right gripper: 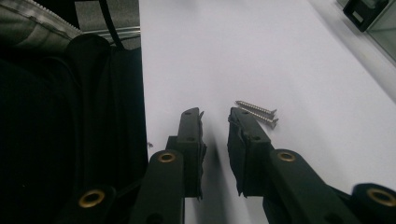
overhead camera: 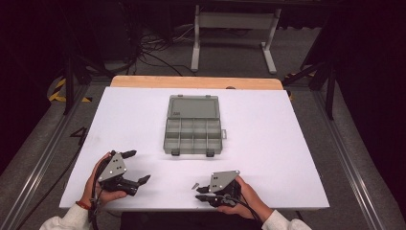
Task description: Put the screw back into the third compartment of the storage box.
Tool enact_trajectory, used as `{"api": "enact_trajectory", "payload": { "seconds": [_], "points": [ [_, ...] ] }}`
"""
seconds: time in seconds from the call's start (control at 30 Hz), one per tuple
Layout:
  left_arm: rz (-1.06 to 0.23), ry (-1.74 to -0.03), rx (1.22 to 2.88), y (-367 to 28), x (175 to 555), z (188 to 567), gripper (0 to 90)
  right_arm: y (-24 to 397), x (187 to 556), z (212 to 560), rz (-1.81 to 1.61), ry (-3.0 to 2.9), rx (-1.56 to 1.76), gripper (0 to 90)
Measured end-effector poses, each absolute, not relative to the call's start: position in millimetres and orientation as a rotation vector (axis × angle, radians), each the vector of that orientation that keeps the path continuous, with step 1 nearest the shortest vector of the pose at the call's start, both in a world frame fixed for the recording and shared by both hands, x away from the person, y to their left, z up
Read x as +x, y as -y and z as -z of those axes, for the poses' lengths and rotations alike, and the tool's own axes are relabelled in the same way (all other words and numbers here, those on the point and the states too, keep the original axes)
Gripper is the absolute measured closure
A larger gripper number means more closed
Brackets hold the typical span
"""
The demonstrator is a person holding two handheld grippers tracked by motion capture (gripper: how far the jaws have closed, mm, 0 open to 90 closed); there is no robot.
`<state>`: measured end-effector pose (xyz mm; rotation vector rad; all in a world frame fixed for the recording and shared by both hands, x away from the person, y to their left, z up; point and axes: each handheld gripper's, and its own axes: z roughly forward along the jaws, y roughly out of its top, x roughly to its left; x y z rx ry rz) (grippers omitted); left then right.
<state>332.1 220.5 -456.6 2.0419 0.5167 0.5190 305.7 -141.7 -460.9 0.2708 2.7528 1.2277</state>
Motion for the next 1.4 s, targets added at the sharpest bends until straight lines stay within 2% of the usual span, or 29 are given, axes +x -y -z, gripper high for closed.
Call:
{"api": "enact_trajectory", "payload": {
  "seconds": [0.43,0.63,0.97,1.4],
  "points": [
    [-0.514,-0.518,2.043,-220.9,332.4,456.9,5.9,146.3,311.1,460.2,-1.202,-2.697,0.358,65.0],
    [-0.513,-0.519,2.042,-220.9,332.5,456.9,6.0,142.8,313.6,463.0,-1.211,-2.714,0.376,68.7],
    [-0.514,-0.516,2.022,-222.4,331.9,455.2,5.7,137.2,317.6,461.4,-1.196,-2.735,0.397,88.4],
    [-0.516,-0.521,1.984,-227.1,331.6,452.6,4.3,139.0,318.9,458.7,-1.191,-2.721,0.398,88.6]
  ]
}}
